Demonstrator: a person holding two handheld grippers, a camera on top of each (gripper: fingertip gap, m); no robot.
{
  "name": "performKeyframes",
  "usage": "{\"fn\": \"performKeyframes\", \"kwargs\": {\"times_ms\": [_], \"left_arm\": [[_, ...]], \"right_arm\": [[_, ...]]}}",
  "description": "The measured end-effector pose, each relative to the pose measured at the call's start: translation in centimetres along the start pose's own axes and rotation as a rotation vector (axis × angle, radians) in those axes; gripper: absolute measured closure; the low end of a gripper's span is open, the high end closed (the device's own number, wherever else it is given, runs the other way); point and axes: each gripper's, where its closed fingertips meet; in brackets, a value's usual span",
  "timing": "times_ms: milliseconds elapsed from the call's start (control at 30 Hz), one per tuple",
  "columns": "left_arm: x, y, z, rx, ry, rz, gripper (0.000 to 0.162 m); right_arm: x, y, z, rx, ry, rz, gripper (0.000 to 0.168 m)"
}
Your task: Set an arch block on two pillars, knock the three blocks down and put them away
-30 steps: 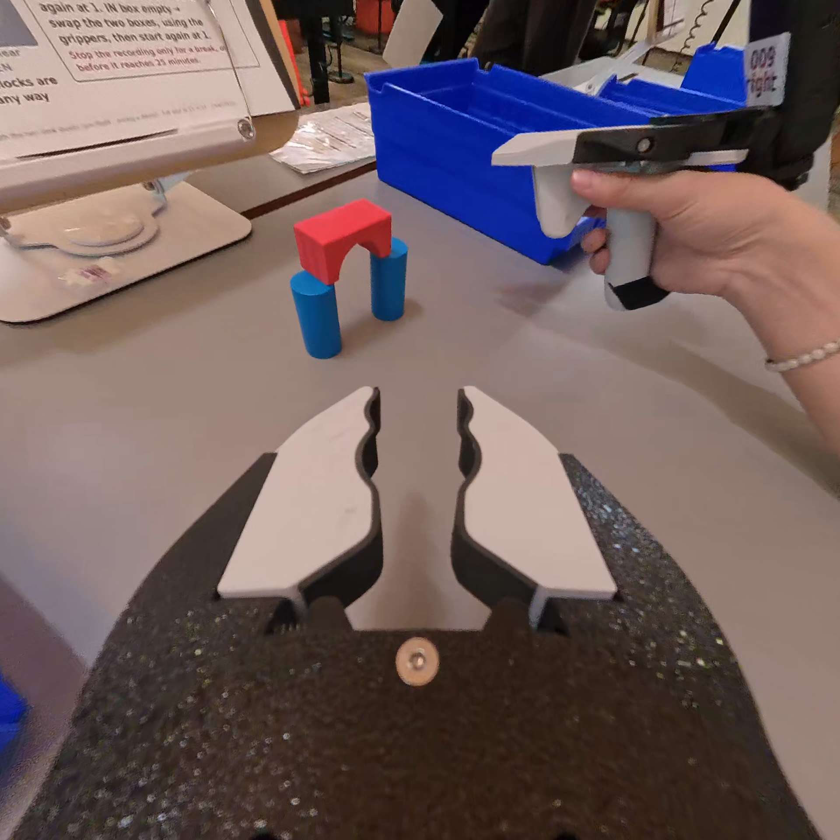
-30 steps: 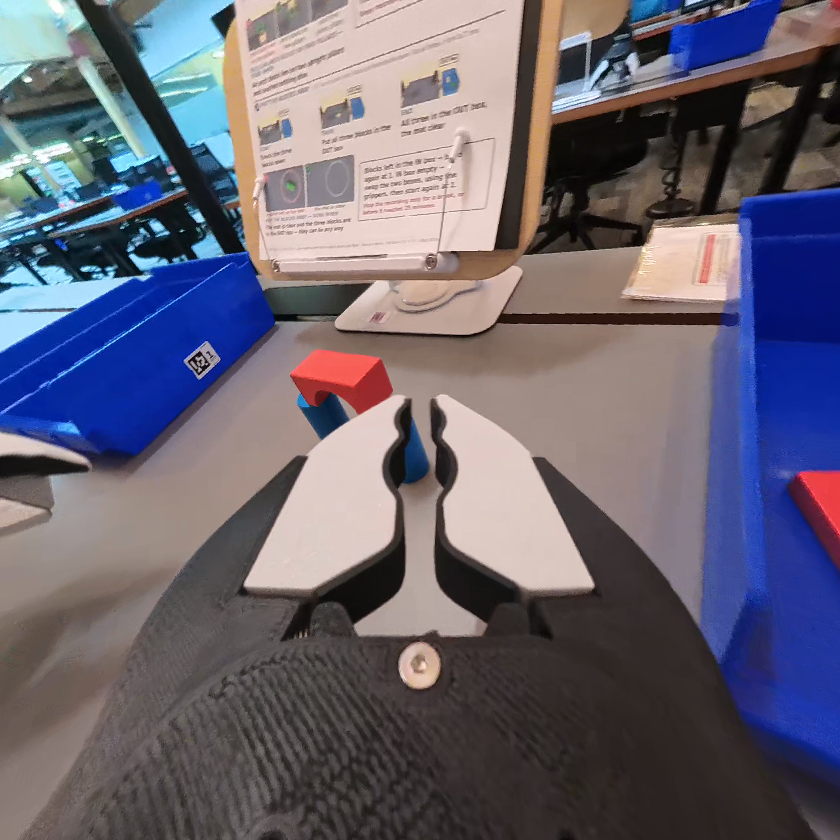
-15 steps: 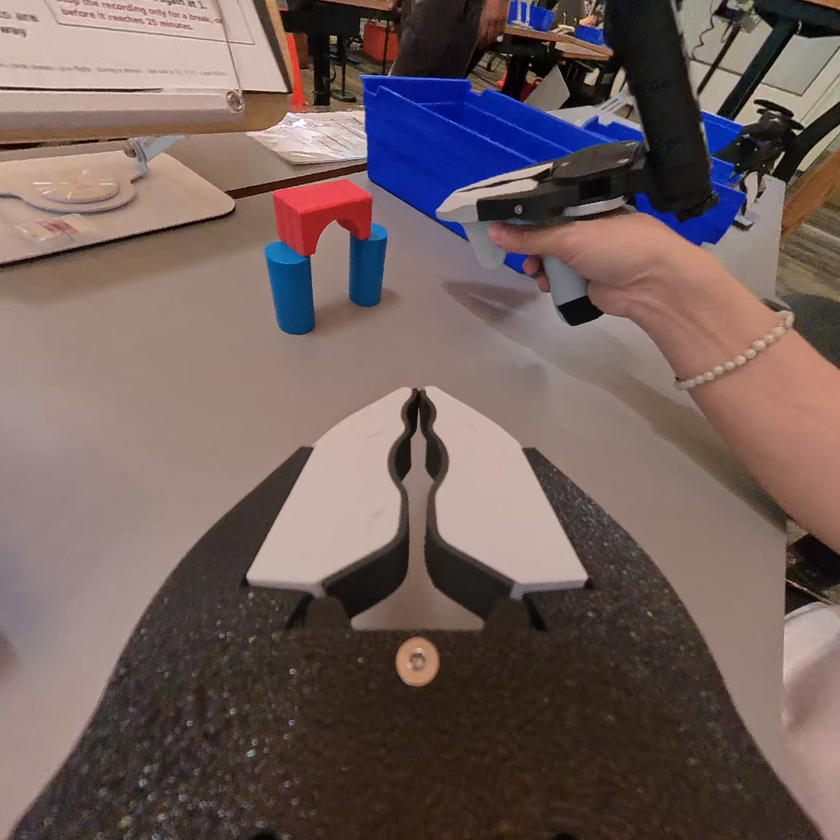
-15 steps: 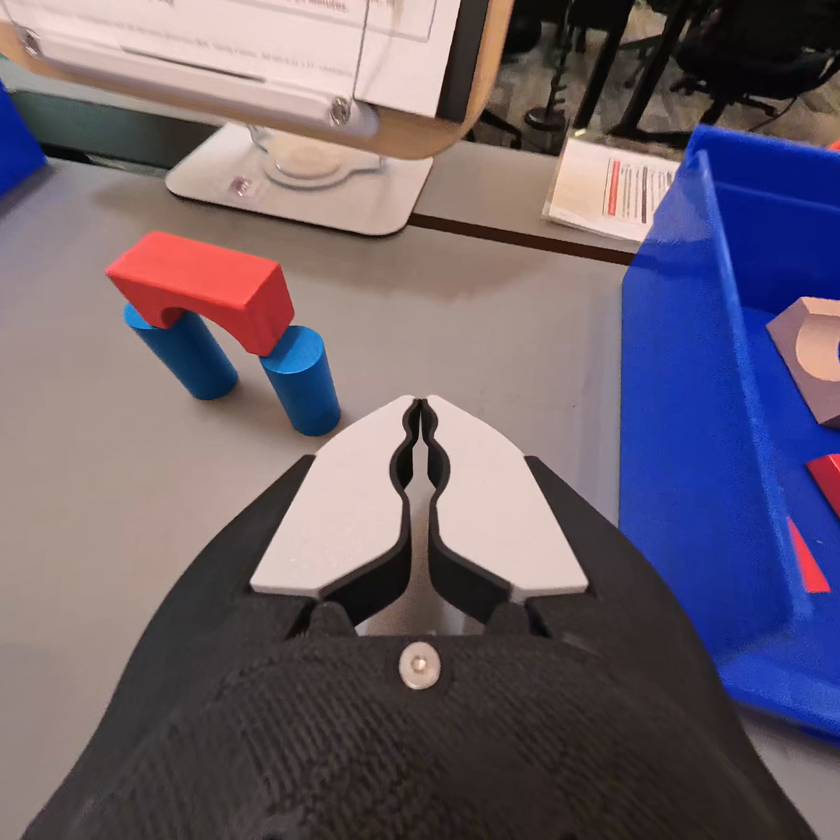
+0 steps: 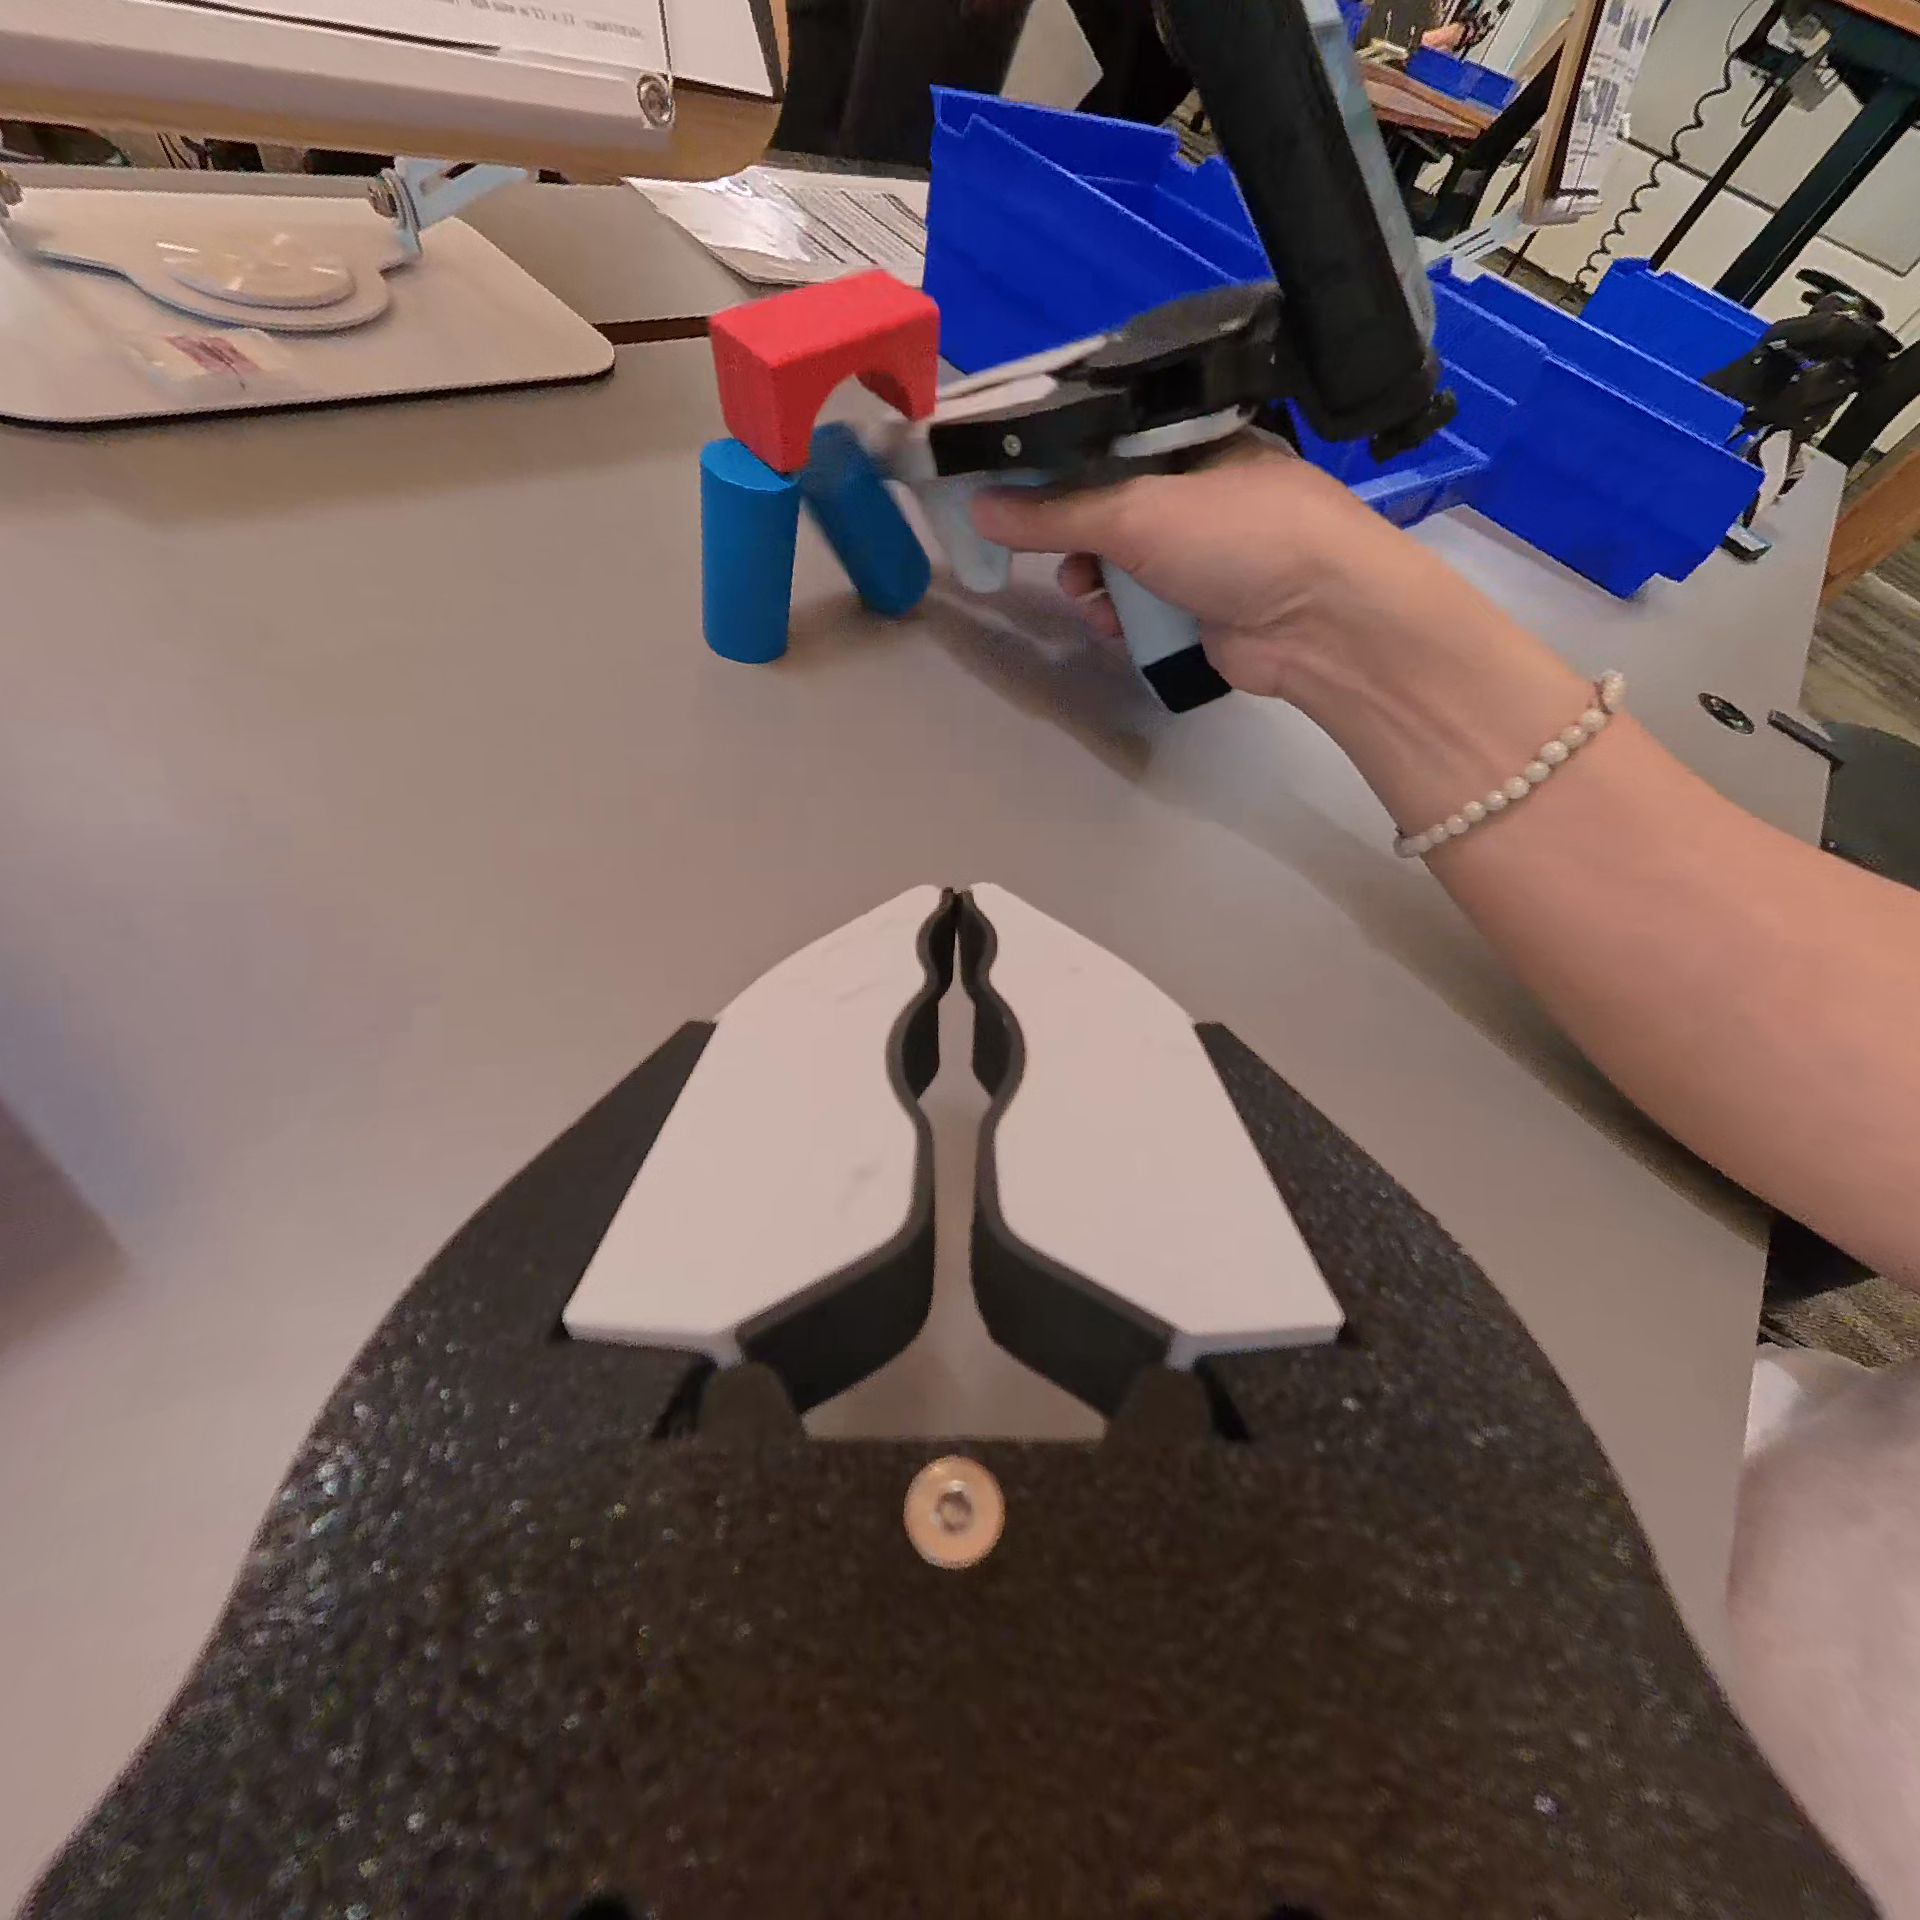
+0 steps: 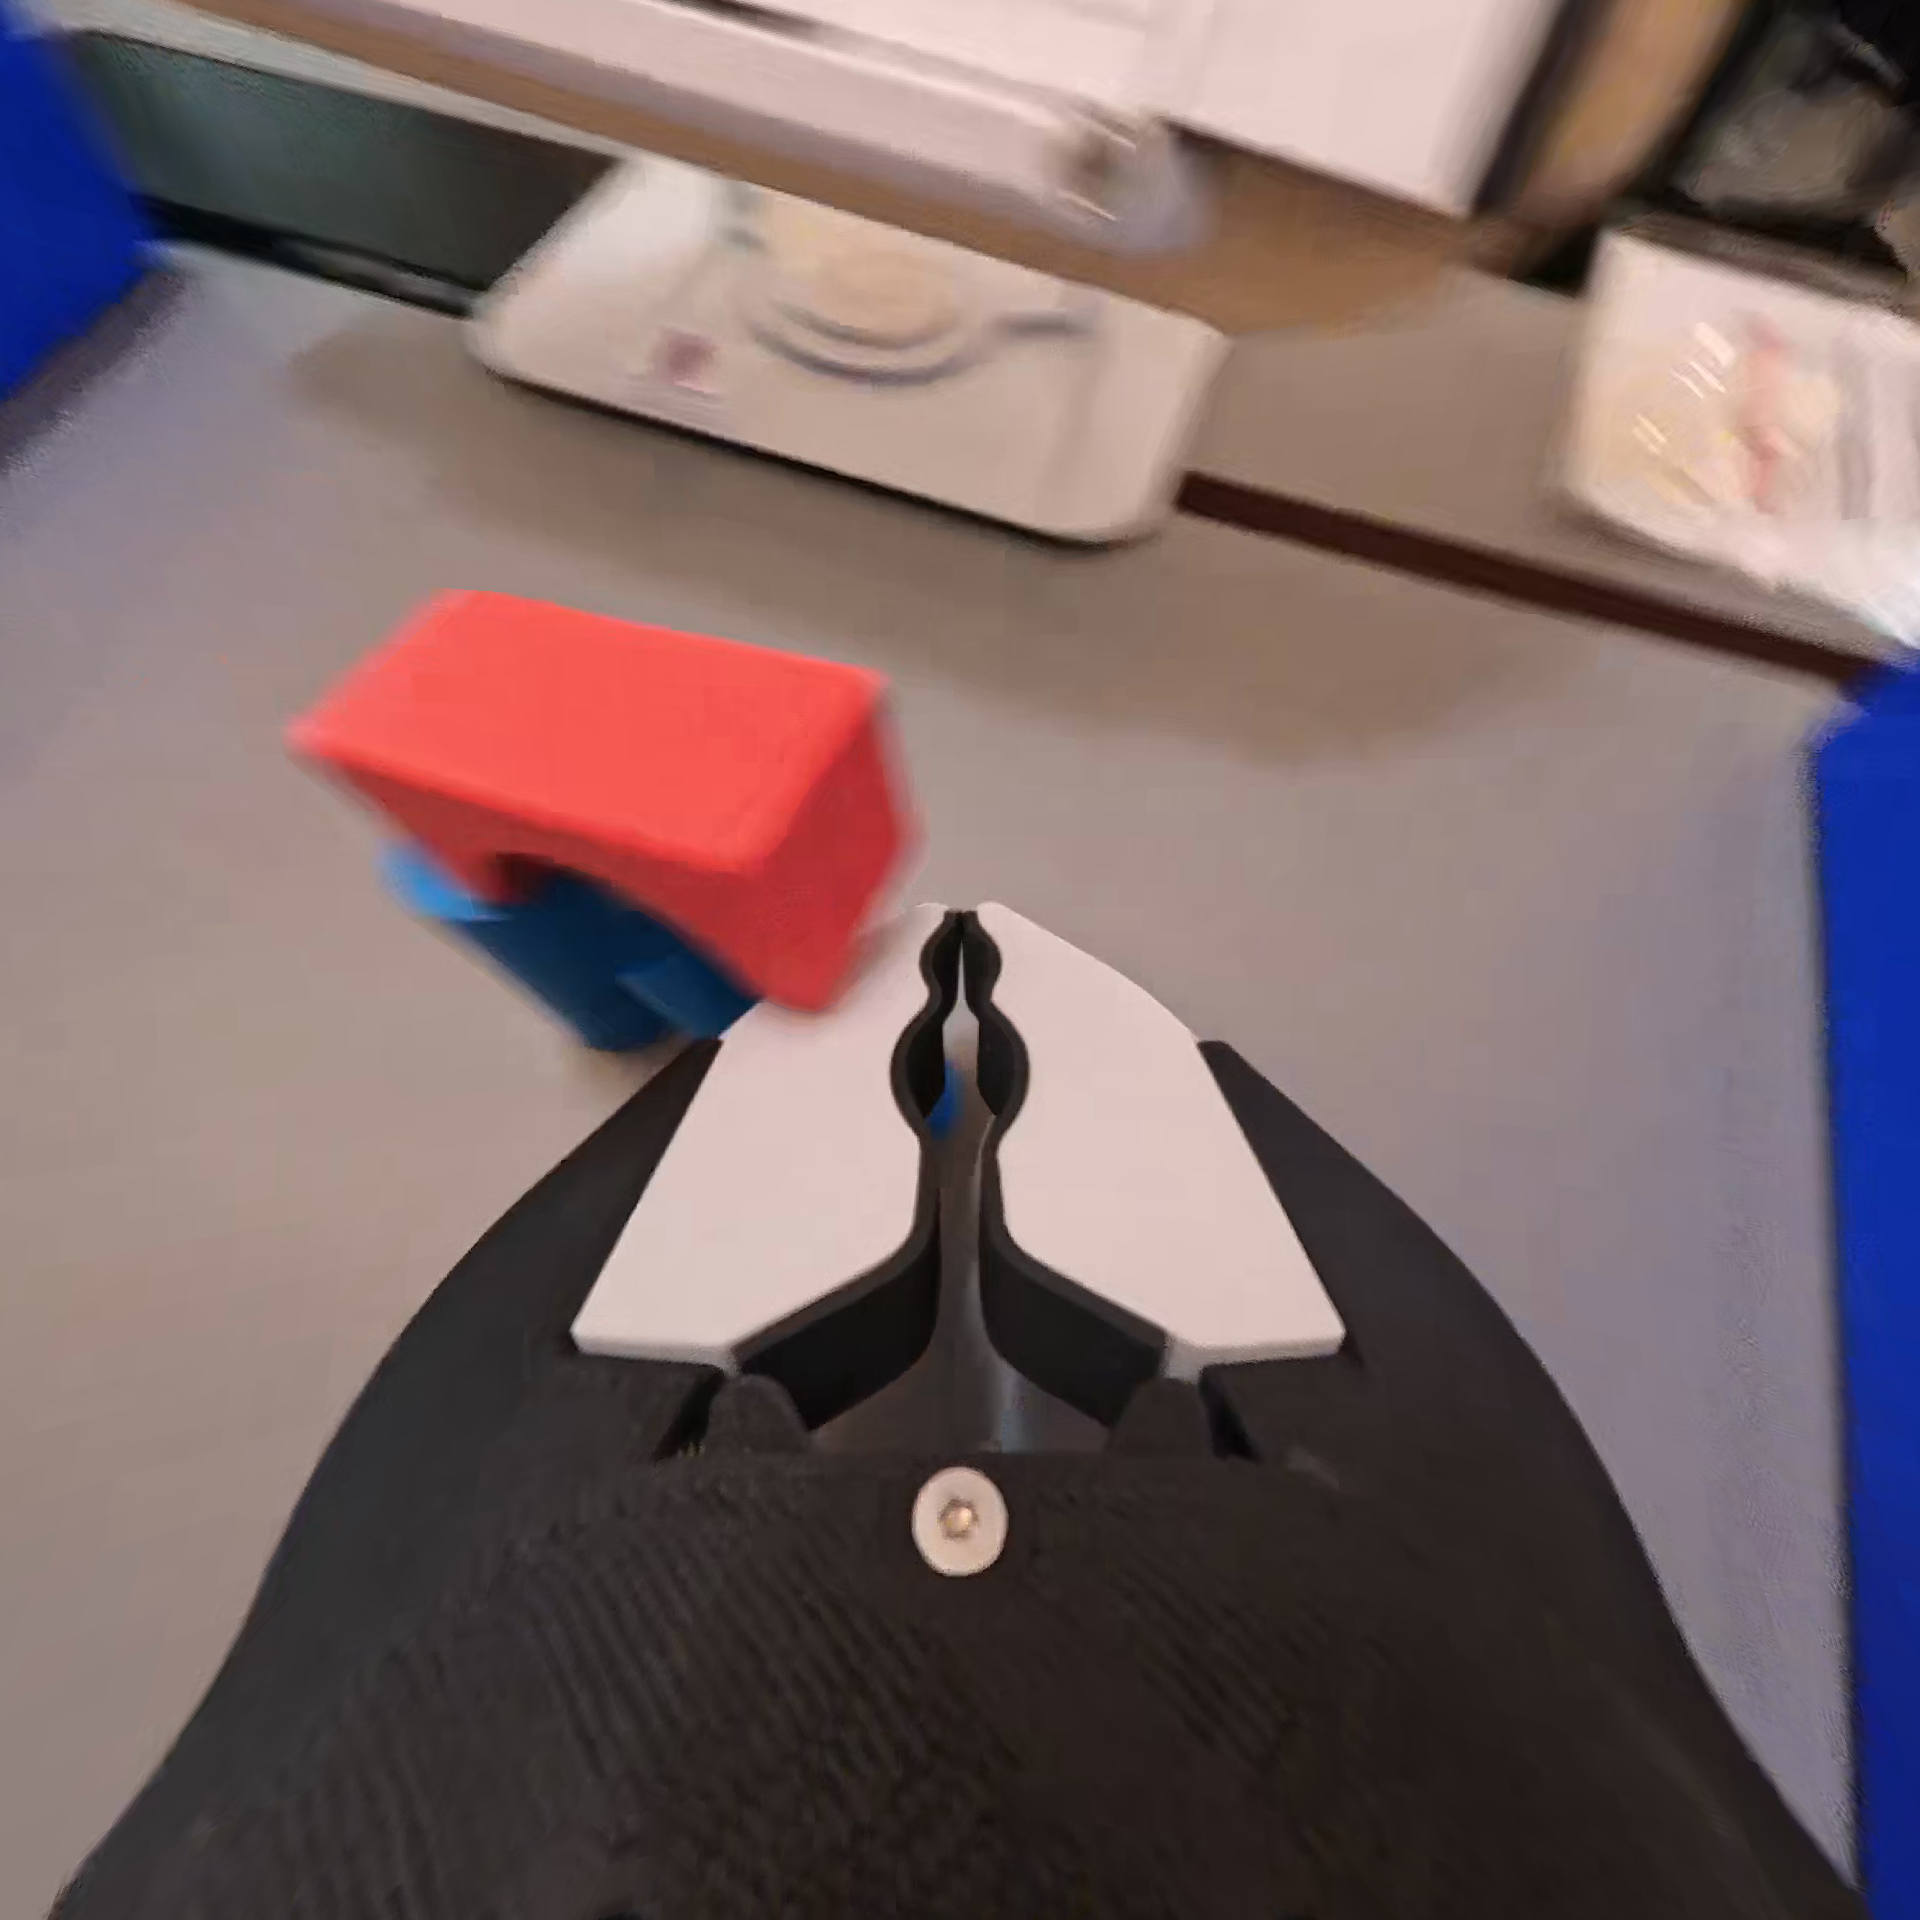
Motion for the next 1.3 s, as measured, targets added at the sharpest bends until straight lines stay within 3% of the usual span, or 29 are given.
{"fn": "performKeyframes", "kwargs": {"times_ms": [33, 167, 433, 567, 700, 867, 1300], "left_arm": [[-0.1, 0.0, 0.0, -0.002, 0.003, -0.002, 0.162], [-0.3, 0.1, 0.5, -0.014, 0.001, -0.006, 0.162], [-0.6, 0.1, 0.7, -0.036, 0.01, -0.01, 0.162], [-0.4, -0.2, 1.1, -0.058, 0.013, -0.004, 0.162], [-0.2, 0.1, 1.5, -0.077, 0.002, 0.009, 0.158], [-0.8, 0.8, 1.4, -0.084, -0.018, -0.018, 0.148], [-2.5, 1.9, 1.8, -0.112, -0.002, -0.043, 0.139]], "right_arm": [[0.9, -0.3, -1.7, 0.044, 0.078, 0.008, 0.168], [3.1, 0.2, -5.3, 0.071, 0.35, 0.042, 0.168], [3.4, 3.7, -4.7, 0.075, 0.35, 0.054, 0.168], [2.7, 4.2, -3.8, 0.05, 0.446, 0.005, 0.168], [2.1, 3.3, -1.8, 0.071, 0.531, -0.087, 0.151], [1.3, 2.4, 0.2, 0.209, 0.519, -0.22, 0.114], [0.6, -0.1, 0.8, 0.453, 0.568, -0.304, 0.105]]}}
Point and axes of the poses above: each gripper's, where its closed fingertips meet, y back along the fingers, x out of its top, z = x × y across the jaws, and after that the axes turned 12 degrees about x, right-handed
